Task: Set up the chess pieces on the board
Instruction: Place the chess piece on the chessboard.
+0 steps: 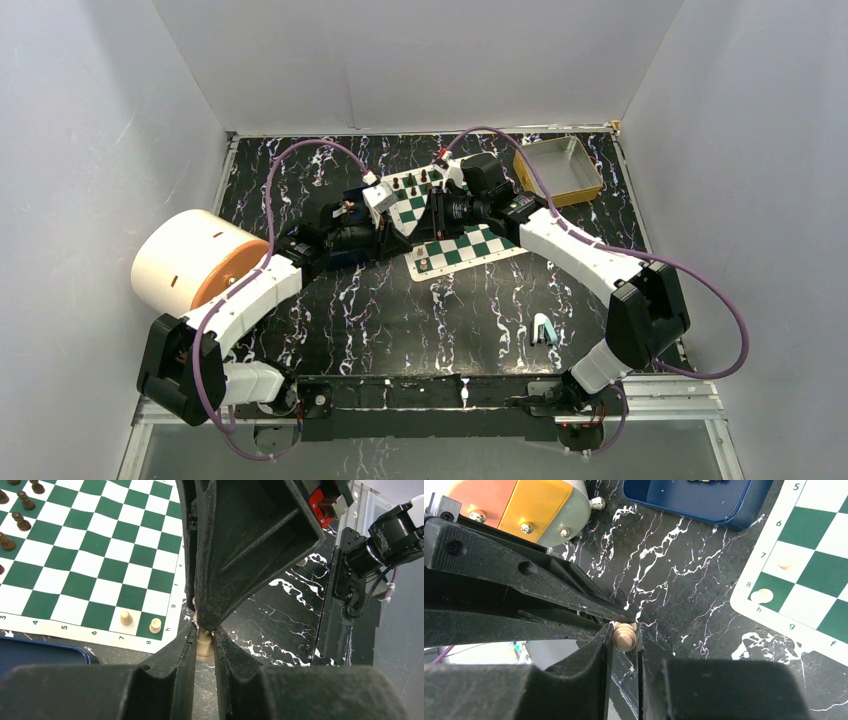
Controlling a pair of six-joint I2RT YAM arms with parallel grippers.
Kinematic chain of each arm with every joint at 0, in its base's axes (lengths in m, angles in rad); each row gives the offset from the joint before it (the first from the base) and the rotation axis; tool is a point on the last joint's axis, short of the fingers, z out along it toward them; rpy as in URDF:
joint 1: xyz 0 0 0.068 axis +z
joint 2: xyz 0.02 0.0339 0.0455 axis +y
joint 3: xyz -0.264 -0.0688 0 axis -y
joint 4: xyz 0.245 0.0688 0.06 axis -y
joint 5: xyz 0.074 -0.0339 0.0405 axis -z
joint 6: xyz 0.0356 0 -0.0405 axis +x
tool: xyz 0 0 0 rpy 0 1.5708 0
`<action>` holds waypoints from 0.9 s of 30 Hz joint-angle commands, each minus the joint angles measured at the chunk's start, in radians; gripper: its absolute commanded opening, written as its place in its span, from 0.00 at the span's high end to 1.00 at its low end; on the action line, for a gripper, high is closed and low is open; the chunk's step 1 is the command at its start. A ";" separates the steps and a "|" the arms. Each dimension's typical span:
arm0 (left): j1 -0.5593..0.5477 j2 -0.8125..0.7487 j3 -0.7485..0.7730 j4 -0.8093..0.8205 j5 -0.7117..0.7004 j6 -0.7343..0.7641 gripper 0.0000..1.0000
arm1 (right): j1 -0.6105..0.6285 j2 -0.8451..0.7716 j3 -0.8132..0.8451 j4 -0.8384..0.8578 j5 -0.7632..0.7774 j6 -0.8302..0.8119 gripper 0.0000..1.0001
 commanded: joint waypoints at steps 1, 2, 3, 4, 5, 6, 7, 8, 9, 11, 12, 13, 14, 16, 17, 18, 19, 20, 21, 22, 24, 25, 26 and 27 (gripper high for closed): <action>-0.004 -0.015 0.002 0.002 0.002 0.016 0.91 | -0.002 -0.028 0.012 0.069 0.005 0.001 0.78; -0.004 -0.017 0.002 -0.002 -0.010 0.012 0.87 | -0.001 -0.036 0.005 0.076 0.017 -0.002 0.80; -0.004 -0.019 0.001 -0.006 -0.027 0.007 0.83 | -0.001 -0.046 -0.003 0.083 0.033 -0.008 0.81; -0.003 -0.021 0.005 -0.011 -0.048 -0.004 0.77 | -0.002 -0.061 -0.014 0.090 0.056 -0.018 0.82; -0.004 -0.023 0.010 -0.014 -0.077 -0.020 0.72 | -0.002 -0.077 -0.025 0.093 0.086 -0.031 0.82; -0.004 -0.023 0.020 -0.025 -0.103 -0.027 0.66 | -0.001 -0.095 -0.039 0.095 0.127 -0.053 0.83; -0.004 -0.023 0.034 -0.043 -0.121 -0.027 0.54 | -0.002 -0.114 -0.055 0.097 0.167 -0.073 0.84; -0.004 -0.022 0.046 -0.060 -0.137 -0.027 0.45 | -0.002 -0.132 -0.071 0.096 0.212 -0.095 0.85; -0.004 -0.022 0.057 -0.078 -0.156 -0.041 0.38 | -0.002 -0.152 -0.096 0.096 0.252 -0.122 0.85; -0.004 -0.022 0.071 -0.102 -0.199 -0.065 0.28 | -0.001 -0.194 -0.141 0.099 0.318 -0.178 0.85; -0.003 -0.025 0.076 -0.111 -0.227 -0.079 0.26 | -0.002 -0.215 -0.166 0.100 0.359 -0.219 0.85; -0.003 -0.030 0.080 -0.119 -0.270 -0.094 0.23 | -0.002 -0.240 -0.188 0.102 0.389 -0.246 0.85; -0.003 -0.036 0.082 -0.143 -0.318 -0.109 0.22 | -0.002 -0.258 -0.210 0.103 0.421 -0.271 0.85; -0.003 -0.052 0.083 -0.173 -0.423 -0.124 0.17 | -0.002 -0.291 -0.251 0.107 0.477 -0.317 0.86; -0.003 -0.064 0.078 -0.181 -0.470 -0.123 0.13 | -0.002 -0.304 -0.270 0.112 0.494 -0.336 0.86; -0.003 -0.076 0.072 -0.185 -0.515 -0.117 0.12 | -0.002 -0.315 -0.284 0.117 0.512 -0.351 0.86; -0.003 -0.087 0.062 -0.188 -0.549 -0.109 0.11 | -0.002 -0.325 -0.296 0.120 0.540 -0.364 0.86; -0.003 -0.103 0.054 -0.187 -0.572 -0.099 0.11 | -0.001 -0.331 -0.305 0.119 0.561 -0.375 0.86; -0.003 -0.116 0.045 -0.185 -0.593 -0.087 0.11 | -0.001 -0.334 -0.312 0.117 0.583 -0.386 0.86; -0.003 -0.130 0.037 -0.181 -0.604 -0.080 0.10 | -0.001 -0.334 -0.318 0.116 0.605 -0.395 0.86; -0.003 -0.157 0.013 -0.168 -0.609 -0.064 0.09 | 0.000 -0.328 -0.325 0.114 0.641 -0.412 0.86; -0.003 -0.171 -0.007 -0.158 -0.609 -0.048 0.09 | 0.001 -0.323 -0.331 0.115 0.658 -0.420 0.86; -0.003 -0.182 -0.021 -0.145 -0.612 -0.040 0.09 | 0.000 -0.320 -0.338 0.118 0.675 -0.425 0.86; -0.003 -0.194 -0.035 -0.133 -0.622 -0.040 0.08 | 0.001 -0.313 -0.348 0.124 0.690 -0.431 0.86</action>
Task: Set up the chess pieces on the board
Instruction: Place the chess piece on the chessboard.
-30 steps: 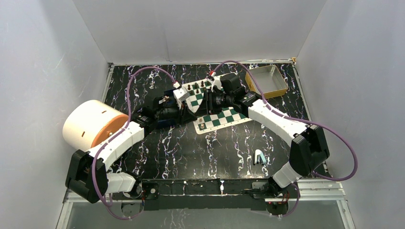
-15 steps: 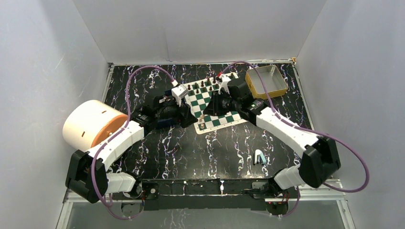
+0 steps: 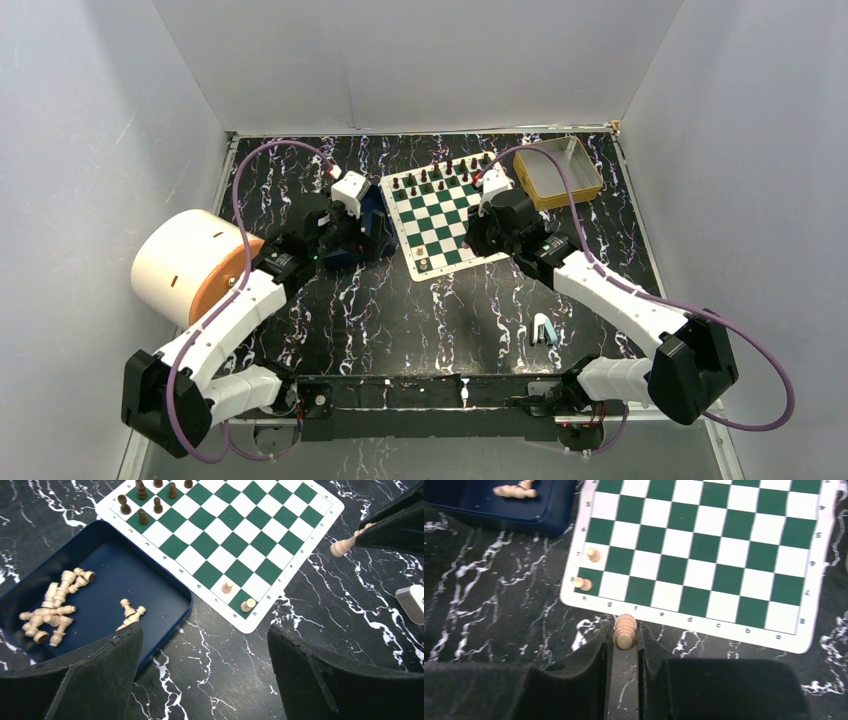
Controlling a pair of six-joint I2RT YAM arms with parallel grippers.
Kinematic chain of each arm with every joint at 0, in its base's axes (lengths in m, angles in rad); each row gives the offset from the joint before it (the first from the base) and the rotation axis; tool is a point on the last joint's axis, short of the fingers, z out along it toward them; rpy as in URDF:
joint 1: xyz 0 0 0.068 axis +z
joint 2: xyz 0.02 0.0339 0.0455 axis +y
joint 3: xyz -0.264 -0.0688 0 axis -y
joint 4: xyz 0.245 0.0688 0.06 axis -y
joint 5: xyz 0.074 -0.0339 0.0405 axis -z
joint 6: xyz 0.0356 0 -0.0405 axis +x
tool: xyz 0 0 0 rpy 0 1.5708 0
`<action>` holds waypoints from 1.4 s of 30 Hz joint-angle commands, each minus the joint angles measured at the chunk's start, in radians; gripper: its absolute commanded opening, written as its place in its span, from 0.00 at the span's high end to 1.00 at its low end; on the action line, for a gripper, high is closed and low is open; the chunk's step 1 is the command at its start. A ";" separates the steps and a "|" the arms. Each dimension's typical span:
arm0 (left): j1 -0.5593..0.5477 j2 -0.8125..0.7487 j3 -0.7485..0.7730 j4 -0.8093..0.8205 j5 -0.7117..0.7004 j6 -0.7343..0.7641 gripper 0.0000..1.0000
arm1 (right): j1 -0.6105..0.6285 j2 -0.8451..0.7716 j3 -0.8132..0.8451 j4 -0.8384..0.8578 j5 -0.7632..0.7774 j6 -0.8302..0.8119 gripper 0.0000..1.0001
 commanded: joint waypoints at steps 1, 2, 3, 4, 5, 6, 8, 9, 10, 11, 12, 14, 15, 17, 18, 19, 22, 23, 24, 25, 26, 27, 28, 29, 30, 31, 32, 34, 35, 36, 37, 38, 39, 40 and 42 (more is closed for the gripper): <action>-0.002 -0.073 -0.056 0.034 -0.079 0.039 0.08 | 0.000 0.001 -0.029 0.071 0.125 -0.066 0.86; -0.002 -0.082 -0.058 0.034 -0.085 0.040 0.09 | 0.000 0.006 -0.040 0.082 0.133 -0.069 0.86; -0.002 -0.092 -0.058 0.034 -0.085 0.040 0.08 | 0.001 0.010 -0.052 0.097 0.137 -0.071 0.86; -0.002 -0.100 -0.059 0.034 -0.087 0.040 0.09 | 0.000 0.015 -0.065 0.117 0.143 -0.073 0.86; -0.002 -0.109 -0.061 0.034 -0.093 0.063 0.09 | 0.000 0.021 -0.085 0.142 0.152 -0.074 0.86; -0.002 -0.116 -0.064 0.034 -0.099 0.065 0.09 | 0.000 0.029 -0.100 0.167 0.162 -0.075 0.86; -0.002 -0.123 -0.065 0.034 -0.100 0.064 0.08 | -0.001 0.048 -0.124 0.216 0.186 -0.074 0.86; -0.002 -0.125 -0.065 0.034 -0.099 0.064 0.08 | -0.001 0.059 -0.132 0.239 0.197 -0.073 0.86; -0.002 -0.126 -0.065 0.034 -0.099 0.064 0.08 | 0.000 0.071 -0.141 0.257 0.207 -0.072 0.86; -0.002 -0.128 -0.067 0.034 -0.098 0.063 0.09 | 0.000 0.083 -0.147 0.273 0.216 -0.072 0.86; -0.002 -0.130 -0.067 0.034 -0.101 0.063 0.09 | -0.001 0.094 -0.153 0.288 0.227 -0.071 0.86; -0.003 -0.136 -0.066 0.032 -0.110 0.064 0.08 | 0.000 0.118 -0.159 0.310 0.252 -0.069 0.86; -0.005 -0.137 -0.065 0.030 -0.112 0.064 0.08 | 0.000 0.125 -0.162 0.323 0.265 -0.068 0.86; -0.009 -0.141 -0.064 0.029 -0.113 0.064 0.09 | 0.000 0.136 -0.173 0.349 0.277 -0.067 0.86; -0.011 -0.143 -0.064 0.027 -0.115 0.065 0.09 | -0.001 0.141 -0.181 0.365 0.279 -0.066 0.86; -0.013 -0.145 -0.065 0.026 -0.118 0.068 0.09 | 0.000 0.146 -0.188 0.377 0.282 -0.064 0.86; -0.019 -0.148 -0.065 0.021 -0.125 0.070 0.09 | 0.000 0.162 -0.199 0.393 0.307 -0.063 0.86; -0.020 -0.148 -0.065 0.022 -0.125 0.070 0.09 | 0.000 0.167 -0.200 0.393 0.315 -0.061 0.86; -0.020 -0.148 -0.064 0.024 -0.124 0.071 0.09 | -0.001 0.169 -0.202 0.394 0.320 -0.060 0.86; -0.020 -0.149 -0.064 0.025 -0.122 0.071 0.09 | 0.000 0.170 -0.202 0.393 0.318 -0.058 0.86; -0.020 -0.150 -0.064 0.025 -0.121 0.071 0.09 | 0.000 0.171 -0.203 0.392 0.318 -0.055 0.86; -0.021 -0.152 -0.064 0.024 -0.122 0.071 0.08 | 0.000 0.170 -0.204 0.389 0.317 -0.049 0.86; -0.021 -0.154 -0.064 0.021 -0.124 0.072 0.09 | -0.001 0.168 -0.206 0.389 0.311 -0.046 0.86; -0.021 -0.157 -0.064 0.020 -0.126 0.074 0.09 | 0.000 0.167 -0.207 0.389 0.304 -0.044 0.86; -0.022 -0.159 -0.064 0.017 -0.130 0.076 0.09 | -0.001 0.167 -0.207 0.388 0.298 -0.045 0.86; -0.021 -0.163 -0.065 0.015 -0.131 0.079 0.09 | 0.000 0.168 -0.208 0.388 0.293 -0.045 0.86; -0.020 -0.165 -0.065 0.013 -0.135 0.081 0.09 | 0.000 0.172 -0.207 0.388 0.289 -0.046 0.86; -0.022 -0.170 -0.065 0.008 -0.149 0.086 0.09 | -0.001 0.182 -0.202 0.384 0.283 -0.048 0.86; -0.021 -0.175 -0.067 0.008 -0.155 0.088 0.08 | -0.001 0.186 -0.197 0.381 0.281 -0.050 0.86; -0.021 -0.178 -0.070 0.008 -0.159 0.090 0.09 | -0.001 0.190 -0.193 0.378 0.280 -0.051 0.86; -0.022 -0.180 -0.071 0.009 -0.161 0.090 0.09 | 0.000 0.192 -0.188 0.376 0.279 -0.053 0.86; -0.021 -0.182 -0.073 0.012 -0.161 0.092 0.09 | -0.001 0.195 -0.183 0.375 0.277 -0.054 0.86; -0.021 -0.182 -0.074 0.014 -0.161 0.093 0.09 | -0.001 0.197 -0.179 0.373 0.275 -0.054 0.86; -0.021 -0.181 -0.073 0.013 -0.161 0.091 0.09 | -0.001 0.200 -0.177 0.372 0.272 -0.056 0.86; -0.021 -0.179 -0.072 0.013 -0.161 0.092 0.08 | 0.000 0.206 -0.171 0.369 0.264 -0.058 0.85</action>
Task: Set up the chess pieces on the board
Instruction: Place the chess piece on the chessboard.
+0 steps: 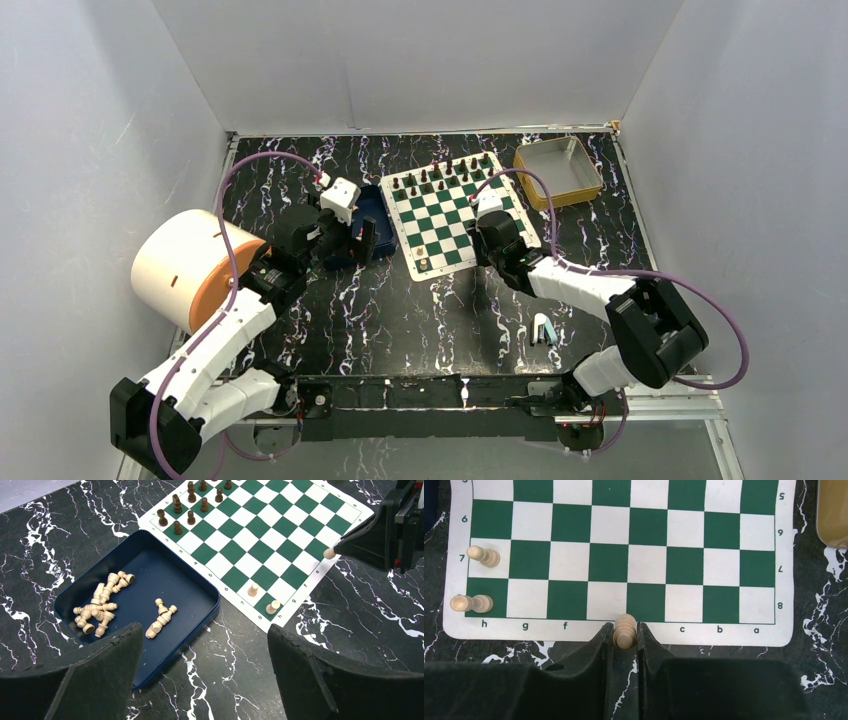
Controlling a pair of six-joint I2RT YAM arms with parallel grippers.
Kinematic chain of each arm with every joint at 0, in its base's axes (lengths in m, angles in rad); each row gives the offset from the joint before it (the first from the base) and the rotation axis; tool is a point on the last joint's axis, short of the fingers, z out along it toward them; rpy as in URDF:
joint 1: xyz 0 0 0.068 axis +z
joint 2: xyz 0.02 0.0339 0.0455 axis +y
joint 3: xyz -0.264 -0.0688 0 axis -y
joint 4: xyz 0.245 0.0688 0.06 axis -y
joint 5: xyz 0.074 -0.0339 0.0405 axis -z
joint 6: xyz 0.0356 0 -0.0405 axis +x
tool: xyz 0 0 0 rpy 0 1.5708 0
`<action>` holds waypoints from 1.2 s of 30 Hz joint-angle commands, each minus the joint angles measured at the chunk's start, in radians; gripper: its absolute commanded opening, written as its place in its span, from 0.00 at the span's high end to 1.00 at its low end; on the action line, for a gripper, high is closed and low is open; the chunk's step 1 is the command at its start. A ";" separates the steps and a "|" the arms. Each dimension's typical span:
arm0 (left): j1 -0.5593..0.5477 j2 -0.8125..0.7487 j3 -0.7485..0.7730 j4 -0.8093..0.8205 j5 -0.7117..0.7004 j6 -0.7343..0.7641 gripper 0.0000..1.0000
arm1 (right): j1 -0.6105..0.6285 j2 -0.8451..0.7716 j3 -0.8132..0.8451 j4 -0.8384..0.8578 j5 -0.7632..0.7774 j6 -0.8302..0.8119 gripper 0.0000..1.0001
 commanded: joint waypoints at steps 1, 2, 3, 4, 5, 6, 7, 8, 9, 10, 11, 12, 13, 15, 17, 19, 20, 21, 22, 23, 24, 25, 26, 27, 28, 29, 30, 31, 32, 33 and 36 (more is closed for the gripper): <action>-0.003 -0.022 0.001 0.006 -0.019 0.013 0.08 | 0.000 0.017 0.032 0.032 -0.010 -0.007 0.85; -0.002 -0.022 0.001 0.006 -0.019 0.013 0.08 | 0.000 0.020 0.034 0.027 -0.007 -0.007 0.85; -0.003 -0.022 0.001 0.006 -0.019 0.013 0.09 | -0.001 0.022 0.036 0.025 -0.005 -0.007 0.85; -0.003 -0.022 0.001 0.006 -0.019 0.013 0.09 | -0.001 0.023 0.037 0.024 -0.004 -0.007 0.85; -0.003 -0.022 0.002 0.006 -0.019 0.013 0.08 | 0.000 0.024 0.037 0.024 -0.005 -0.007 0.85; -0.002 -0.021 0.002 0.006 -0.019 0.014 0.09 | 0.000 0.026 0.039 0.024 -0.006 -0.008 0.85; -0.003 -0.020 0.002 0.006 -0.019 0.015 0.09 | 0.000 0.029 0.041 0.024 -0.008 -0.008 0.85; -0.003 -0.020 0.002 0.006 -0.019 0.015 0.09 | 0.000 0.031 0.043 0.022 -0.007 -0.009 0.85; -0.003 -0.021 0.001 0.005 -0.019 0.016 0.09 | 0.000 0.033 0.047 0.019 -0.005 -0.011 0.85; -0.002 -0.022 0.003 0.005 -0.019 0.016 0.09 | 0.000 0.036 0.053 0.014 0.003 -0.013 0.85; -0.002 -0.022 0.003 0.003 -0.019 0.017 0.09 | 0.000 0.038 0.065 0.001 0.010 -0.015 0.85; -0.003 -0.022 0.003 0.003 -0.019 0.018 0.08 | -0.001 0.042 0.086 -0.026 0.017 -0.015 0.85; -0.003 -0.022 0.003 0.002 -0.019 0.018 0.09 | 0.000 0.044 0.112 -0.065 0.027 -0.011 0.84; -0.002 -0.022 0.002 0.001 -0.019 0.018 0.09 | 0.000 0.044 0.157 -0.124 0.048 -0.010 0.84; -0.003 -0.022 0.002 0.002 -0.020 0.018 0.09 | -0.001 0.032 0.179 -0.150 0.056 -0.015 0.84; -0.003 -0.020 0.003 0.003 -0.019 0.018 0.09 | 0.000 0.016 0.192 -0.159 0.062 -0.022 0.84; -0.003 -0.020 0.003 0.003 -0.019 0.018 0.09 | -0.001 0.010 0.199 -0.163 0.063 -0.023 0.84; -0.003 -0.022 0.003 0.003 -0.020 0.018 0.09 | 0.000 0.008 0.209 -0.170 0.067 -0.022 0.84; -0.003 -0.022 0.003 0.002 -0.019 0.018 0.08 | 0.000 0.008 0.221 -0.178 0.070 -0.022 0.84; -0.003 -0.023 0.004 0.001 -0.019 0.018 0.08 | -0.001 0.009 0.231 -0.185 0.075 -0.022 0.84; -0.003 -0.024 0.005 0.000 -0.019 0.018 0.09 | -0.001 0.012 0.240 -0.194 0.081 -0.022 0.84; -0.004 -0.026 0.004 0.000 -0.035 0.018 0.09 | -0.001 0.016 0.249 -0.202 0.088 -0.022 0.84; -0.003 -0.028 0.004 0.000 -0.049 0.018 0.09 | 0.000 0.020 0.259 -0.209 0.098 -0.022 0.84; -0.003 -0.028 0.004 0.000 -0.053 0.018 0.09 | 0.000 0.024 0.270 -0.213 0.111 -0.021 0.84; -0.002 -0.029 0.004 0.000 -0.055 0.018 0.08 | 0.000 0.025 0.276 -0.216 0.130 -0.020 0.84; -0.003 -0.030 0.004 -0.002 -0.057 0.018 0.09 | -0.001 0.023 0.281 -0.215 0.149 -0.020 0.84; -0.003 -0.030 0.005 -0.003 -0.059 0.018 0.08 | 0.000 0.017 0.283 -0.211 0.163 -0.025 0.85; -0.003 -0.031 0.004 -0.005 -0.060 0.018 0.09 | 0.000 0.013 0.284 -0.205 0.170 -0.029 0.84; -0.002 -0.031 0.004 -0.005 -0.061 0.018 0.08 | 0.000 0.010 0.285 -0.196 0.173 -0.038 0.84; -0.002 -0.031 0.004 -0.005 -0.063 0.018 0.09 | -0.001 0.010 0.288 -0.193 0.180 -0.049 0.84; -0.002 -0.033 0.006 -0.005 -0.066 0.018 0.08 | -0.002 0.025 0.302 -0.204 0.194 -0.070 0.84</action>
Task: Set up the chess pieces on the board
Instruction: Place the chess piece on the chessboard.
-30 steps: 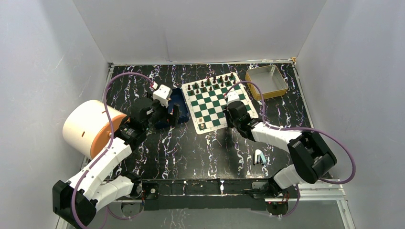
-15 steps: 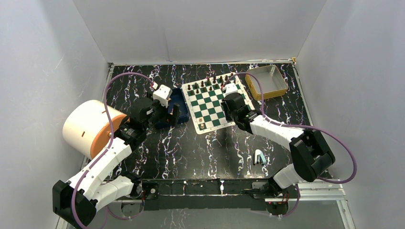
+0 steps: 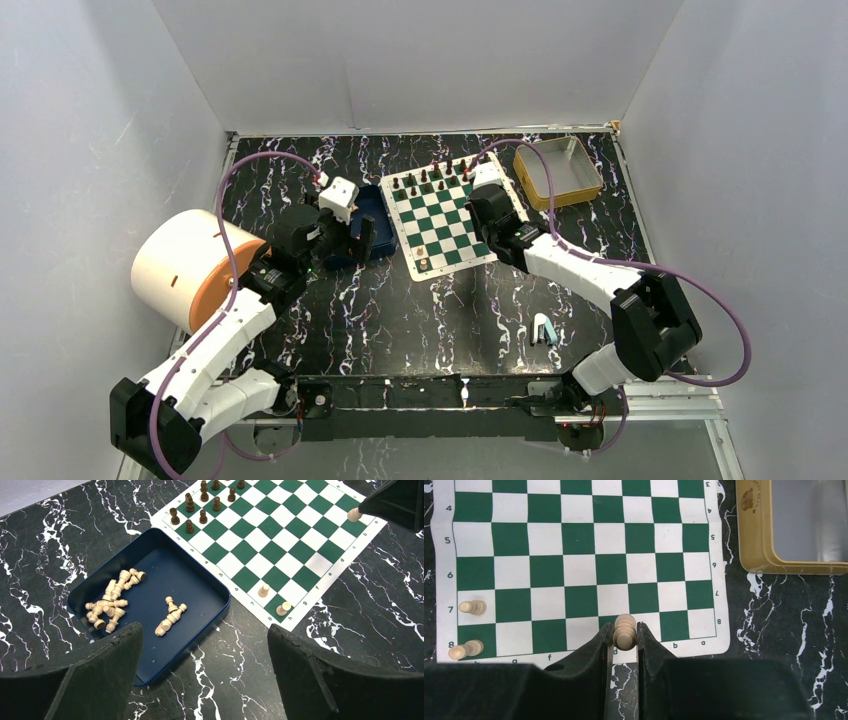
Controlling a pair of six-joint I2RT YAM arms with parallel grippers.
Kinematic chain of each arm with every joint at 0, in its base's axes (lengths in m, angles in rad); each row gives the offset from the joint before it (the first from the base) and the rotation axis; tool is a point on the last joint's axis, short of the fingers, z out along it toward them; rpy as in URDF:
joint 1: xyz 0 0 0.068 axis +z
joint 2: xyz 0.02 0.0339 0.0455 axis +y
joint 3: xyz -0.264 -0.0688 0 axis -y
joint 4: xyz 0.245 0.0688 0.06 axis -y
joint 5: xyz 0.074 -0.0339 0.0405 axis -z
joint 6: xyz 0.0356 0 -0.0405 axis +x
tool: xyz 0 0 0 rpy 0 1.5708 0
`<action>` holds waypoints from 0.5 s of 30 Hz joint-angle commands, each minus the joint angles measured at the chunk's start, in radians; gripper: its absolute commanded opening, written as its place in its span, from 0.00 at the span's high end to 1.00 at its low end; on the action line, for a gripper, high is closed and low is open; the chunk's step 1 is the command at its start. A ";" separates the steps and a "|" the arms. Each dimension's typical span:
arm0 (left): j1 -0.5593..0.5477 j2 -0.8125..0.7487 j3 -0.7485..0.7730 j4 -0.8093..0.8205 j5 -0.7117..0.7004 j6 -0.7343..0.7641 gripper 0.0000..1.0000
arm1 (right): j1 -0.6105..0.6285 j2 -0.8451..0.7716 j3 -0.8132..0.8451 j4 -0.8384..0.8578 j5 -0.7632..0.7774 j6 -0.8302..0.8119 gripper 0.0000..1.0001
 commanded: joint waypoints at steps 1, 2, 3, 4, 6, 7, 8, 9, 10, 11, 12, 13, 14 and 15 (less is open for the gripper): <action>-0.003 -0.034 0.007 -0.004 -0.023 0.010 0.08 | -0.003 -0.012 0.062 0.004 0.060 -0.043 0.83; -0.003 -0.035 0.007 -0.005 -0.025 0.010 0.09 | -0.004 -0.007 0.068 -0.001 0.059 -0.046 0.83; -0.002 -0.035 0.007 -0.005 -0.026 0.010 0.08 | -0.009 -0.003 0.072 -0.005 0.054 -0.046 0.83; -0.003 -0.035 0.007 -0.005 -0.028 0.009 0.08 | -0.013 0.000 0.076 -0.007 0.042 -0.044 0.83; -0.003 -0.037 0.007 -0.005 -0.030 0.008 0.09 | -0.029 0.004 0.083 -0.009 0.008 -0.043 0.83; -0.002 -0.037 0.007 -0.005 -0.031 0.008 0.09 | -0.038 0.006 0.086 -0.013 -0.009 -0.044 0.83; -0.003 -0.037 0.007 -0.005 -0.030 0.008 0.09 | -0.048 0.008 0.091 -0.016 -0.026 -0.046 0.83; -0.003 -0.037 0.007 -0.004 -0.030 0.008 0.08 | -0.058 0.009 0.095 -0.017 -0.036 -0.050 0.83; -0.003 -0.037 0.007 -0.004 -0.030 0.008 0.09 | -0.069 0.010 0.098 -0.017 -0.050 -0.054 0.83; -0.003 -0.037 0.007 -0.004 -0.032 0.007 0.09 | -0.080 0.008 0.099 -0.012 -0.068 -0.058 0.83; -0.002 -0.037 0.007 -0.004 -0.031 0.007 0.08 | -0.088 0.004 0.096 -0.005 -0.086 -0.064 0.83; -0.002 -0.038 0.007 -0.004 -0.033 0.008 0.08 | -0.094 0.003 0.093 0.001 -0.105 -0.068 0.83; -0.002 -0.040 0.006 -0.004 -0.033 0.007 0.09 | -0.098 0.002 0.090 0.005 -0.120 -0.071 0.83; -0.003 -0.040 0.006 -0.004 -0.032 0.008 0.08 | -0.100 0.004 0.086 0.008 -0.131 -0.070 0.83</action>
